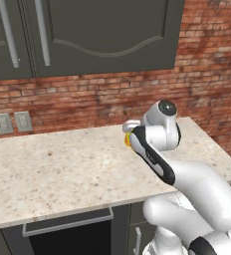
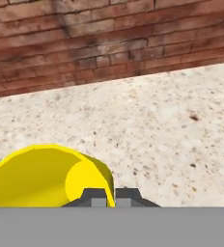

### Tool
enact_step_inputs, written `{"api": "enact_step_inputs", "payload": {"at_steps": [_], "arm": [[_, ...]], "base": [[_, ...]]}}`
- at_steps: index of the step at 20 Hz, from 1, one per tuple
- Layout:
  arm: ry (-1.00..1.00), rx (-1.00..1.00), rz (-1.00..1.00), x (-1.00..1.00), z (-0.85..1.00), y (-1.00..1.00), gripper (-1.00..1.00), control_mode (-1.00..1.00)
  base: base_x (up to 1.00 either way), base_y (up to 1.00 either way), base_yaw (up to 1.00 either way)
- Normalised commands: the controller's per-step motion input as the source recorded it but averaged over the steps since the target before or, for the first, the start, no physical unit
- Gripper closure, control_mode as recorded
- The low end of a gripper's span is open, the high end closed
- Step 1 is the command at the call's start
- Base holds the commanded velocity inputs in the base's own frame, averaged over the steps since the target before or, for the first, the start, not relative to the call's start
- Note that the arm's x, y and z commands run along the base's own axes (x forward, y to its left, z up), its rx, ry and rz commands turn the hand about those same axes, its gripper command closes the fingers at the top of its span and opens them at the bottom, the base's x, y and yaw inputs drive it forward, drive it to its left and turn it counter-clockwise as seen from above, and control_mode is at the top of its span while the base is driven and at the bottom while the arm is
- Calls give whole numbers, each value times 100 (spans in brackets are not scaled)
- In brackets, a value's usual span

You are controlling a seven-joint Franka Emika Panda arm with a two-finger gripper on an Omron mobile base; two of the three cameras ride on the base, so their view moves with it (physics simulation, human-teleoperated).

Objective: Place the pitcher and cup on the dining counter for serving.

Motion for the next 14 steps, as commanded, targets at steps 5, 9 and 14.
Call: {"api": "enact_step_inputs", "payload": {"at_steps": [5,9,14], "arm": [[-25,0,0,-46,72,0,100,-100],[-9,0,1,-63,42,-13,100,100],[0,0,0,0,0,0,100,100]], "base": [[0,0,0],[-25,-6,5],[-98,-23,65]]}}
